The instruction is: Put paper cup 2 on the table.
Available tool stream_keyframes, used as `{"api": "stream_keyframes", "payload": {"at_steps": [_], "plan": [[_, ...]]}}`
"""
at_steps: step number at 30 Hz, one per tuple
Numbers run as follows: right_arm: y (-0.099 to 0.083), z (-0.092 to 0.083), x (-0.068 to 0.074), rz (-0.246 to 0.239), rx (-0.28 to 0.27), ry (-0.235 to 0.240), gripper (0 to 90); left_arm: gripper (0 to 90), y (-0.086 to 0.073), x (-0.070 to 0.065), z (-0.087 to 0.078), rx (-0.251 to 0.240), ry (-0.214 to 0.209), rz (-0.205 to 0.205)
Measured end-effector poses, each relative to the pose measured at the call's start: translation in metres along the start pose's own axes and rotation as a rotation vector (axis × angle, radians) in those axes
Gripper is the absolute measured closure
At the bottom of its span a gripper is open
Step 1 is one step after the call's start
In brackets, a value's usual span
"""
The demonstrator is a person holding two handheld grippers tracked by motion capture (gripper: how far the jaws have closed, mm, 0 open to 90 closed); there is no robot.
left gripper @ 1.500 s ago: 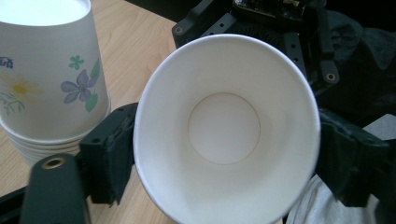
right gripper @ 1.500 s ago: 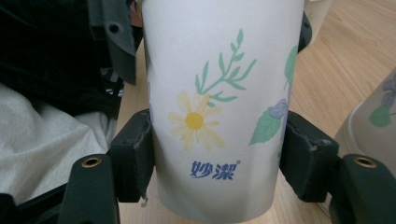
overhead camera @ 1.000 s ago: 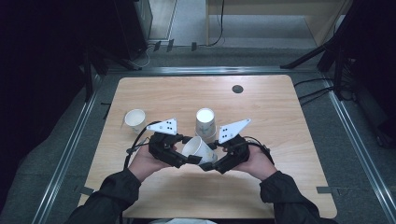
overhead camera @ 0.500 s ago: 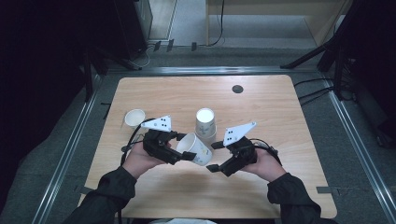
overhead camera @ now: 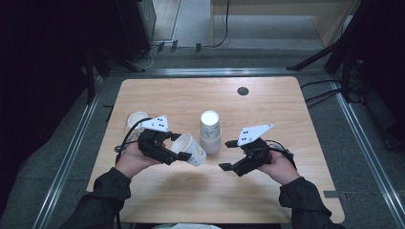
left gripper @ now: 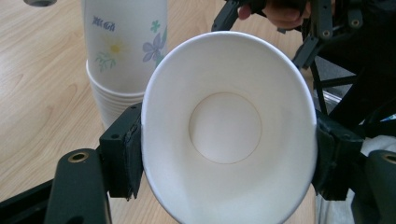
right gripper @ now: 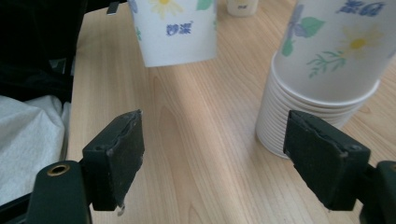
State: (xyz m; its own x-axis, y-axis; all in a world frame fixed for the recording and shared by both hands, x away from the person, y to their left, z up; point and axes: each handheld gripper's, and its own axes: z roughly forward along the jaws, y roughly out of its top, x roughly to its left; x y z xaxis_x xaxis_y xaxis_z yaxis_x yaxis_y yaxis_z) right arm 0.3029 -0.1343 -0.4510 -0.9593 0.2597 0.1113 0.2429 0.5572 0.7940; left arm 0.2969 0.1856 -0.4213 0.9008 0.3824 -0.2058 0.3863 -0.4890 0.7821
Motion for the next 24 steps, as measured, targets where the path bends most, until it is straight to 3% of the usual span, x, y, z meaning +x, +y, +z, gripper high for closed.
{"api": "stream_keyframes", "payload": {"at_steps": [6,17,24], "plan": [[-0.003,-0.005,-0.005,0.016,-0.005,-0.026,20.7,26.1,-0.003,0.003,-0.006,0.026,0.022,0.002],[-0.005,-0.012,-0.013,-0.004,-0.008,-0.07,20.7,26.1,-0.009,0.006,-0.016,0.095,0.07,0.015],[-0.006,-0.016,-0.02,0.018,-0.017,-0.087,20.7,26.1,-0.015,0.008,-0.026,0.126,0.098,0.006]]}}
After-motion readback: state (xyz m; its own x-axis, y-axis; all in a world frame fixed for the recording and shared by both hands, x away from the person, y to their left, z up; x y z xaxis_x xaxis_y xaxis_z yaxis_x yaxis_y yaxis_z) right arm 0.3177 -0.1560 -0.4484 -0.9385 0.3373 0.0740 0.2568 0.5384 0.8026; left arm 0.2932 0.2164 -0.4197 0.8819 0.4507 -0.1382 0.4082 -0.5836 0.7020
